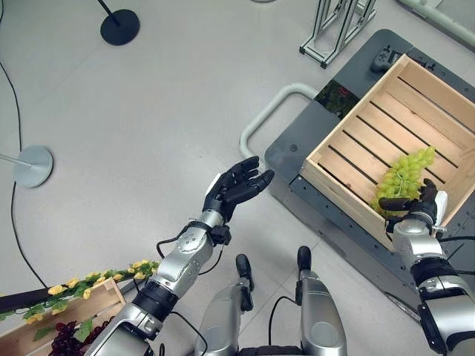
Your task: Pick up the fruits from the basket on one side to the basket on the other side
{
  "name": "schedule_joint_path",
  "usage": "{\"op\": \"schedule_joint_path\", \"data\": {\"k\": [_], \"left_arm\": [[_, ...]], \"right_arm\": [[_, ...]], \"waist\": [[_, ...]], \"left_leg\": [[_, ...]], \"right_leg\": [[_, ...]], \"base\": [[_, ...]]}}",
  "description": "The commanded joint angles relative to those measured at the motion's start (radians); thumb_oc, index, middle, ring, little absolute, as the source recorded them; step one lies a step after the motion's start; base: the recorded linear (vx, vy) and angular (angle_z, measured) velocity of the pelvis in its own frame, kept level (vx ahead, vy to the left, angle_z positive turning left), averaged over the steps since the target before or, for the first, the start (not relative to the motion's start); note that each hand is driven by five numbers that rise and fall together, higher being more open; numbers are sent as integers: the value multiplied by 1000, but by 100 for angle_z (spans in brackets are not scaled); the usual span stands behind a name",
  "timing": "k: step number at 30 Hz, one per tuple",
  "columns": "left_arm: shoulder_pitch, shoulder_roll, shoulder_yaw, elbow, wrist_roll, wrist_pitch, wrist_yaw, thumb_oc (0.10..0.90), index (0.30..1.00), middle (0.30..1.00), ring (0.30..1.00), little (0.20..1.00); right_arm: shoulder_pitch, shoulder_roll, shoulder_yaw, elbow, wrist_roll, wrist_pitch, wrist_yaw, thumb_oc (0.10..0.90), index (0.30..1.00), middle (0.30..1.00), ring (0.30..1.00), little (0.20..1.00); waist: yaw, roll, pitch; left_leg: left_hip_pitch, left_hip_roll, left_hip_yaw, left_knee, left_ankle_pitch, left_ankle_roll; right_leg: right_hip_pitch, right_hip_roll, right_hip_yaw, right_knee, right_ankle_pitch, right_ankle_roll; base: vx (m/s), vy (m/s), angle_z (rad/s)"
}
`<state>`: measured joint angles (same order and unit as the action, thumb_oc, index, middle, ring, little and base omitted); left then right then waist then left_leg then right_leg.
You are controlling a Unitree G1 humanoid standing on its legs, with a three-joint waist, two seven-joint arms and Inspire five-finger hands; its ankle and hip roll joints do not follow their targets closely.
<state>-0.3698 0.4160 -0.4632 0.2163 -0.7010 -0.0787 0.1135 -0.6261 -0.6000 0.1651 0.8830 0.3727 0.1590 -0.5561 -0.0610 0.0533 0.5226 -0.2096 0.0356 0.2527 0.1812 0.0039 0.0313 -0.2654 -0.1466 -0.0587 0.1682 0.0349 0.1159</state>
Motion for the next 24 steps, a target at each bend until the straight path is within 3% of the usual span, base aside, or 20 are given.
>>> {"op": "schedule_joint_path", "data": {"k": [1,12,14,16,19,20,22,23,24], "left_arm": [[-86,-18,13,-90,0,-127,-2,800,900,900,900,900],[-135,-15,-20,-60,-27,-126,-3,800,900,900,900,900],[-148,-7,-24,-56,-35,-117,-10,800,900,900,900,900],[-152,-8,-25,-57,-34,-111,-11,800,900,900,900,900],[-160,-8,-35,-56,-30,-98,-18,800,900,900,900,900],[-164,-7,-37,-54,-25,-89,-23,800,900,900,900,900],[-168,-4,-37,-43,-26,-87,-35,800,900,900,900,900],[-169,-4,-37,-36,-24,-86,-41,800,900,900,900,900],[-167,-3,-35,-35,-26,-84,-43,800,900,900,900,900]], "right_arm": [[-133,-106,43,11,68,-19,36,800,900,900,900,900],[-278,-95,50,221,250,49,165,800,900,900,900,900],[-290,-97,48,293,307,113,216,800,900,900,900,900],[-291,-98,46,318,327,136,247,800,900,900,900,900],[-295,-99,58,370,349,203,377,800,900,900,900,900],[-298,-98,71,385,370,239,469,800,900,900,900,900],[-298,-95,79,400,370,234,527,800,900,900,900,900],[-295,-94,82,406,390,211,527,576,564,564,564,564],[-290,-94,78,401,402,184,507,400,300,300,300,300]], "waist": [[21,7,-3],[39,36,-3],[45,39,-3],[47,39,-3],[55,42,-3],[60,41,-3],[63,41,-3],[64,40,-3],[64,40,-3]], "left_leg": [[-65,-31,-49,194,-98,-32],[-112,-45,-64,209,-98,-32],[-124,-47,-65,219,-100,-30],[-128,-47,-66,223,-101,-29],[-141,-50,-73,240,-106,-26],[-148,-51,-78,248,-107,-24],[-151,-51,-79,250,-107,-23],[-151,-50,-78,253,-107,-22],[-151,-51,-80,256,-108,-22]], "right_leg": [[2,16,-61,83,-16,-83],[-58,7,-68,120,-25,-85],[-71,1,-73,131,-25,-85],[-74,-1,-76,134,-26,-85],[-88,-9,-82,153,-28,-86],[-93,-12,-85,162,-29,-87],[-98,-14,-87,170,-31,-88],[-99,-15,-87,176,-32,-89],[-100,-15,-85,181,-34,-90]], "base": [[0,0,0],[0,0,0],[0,0,0],[-10,-21,5],[-4,-43,12],[-4,-31,16],[-2,-29,15],[7,-24,7],[11,-20,3]]}}
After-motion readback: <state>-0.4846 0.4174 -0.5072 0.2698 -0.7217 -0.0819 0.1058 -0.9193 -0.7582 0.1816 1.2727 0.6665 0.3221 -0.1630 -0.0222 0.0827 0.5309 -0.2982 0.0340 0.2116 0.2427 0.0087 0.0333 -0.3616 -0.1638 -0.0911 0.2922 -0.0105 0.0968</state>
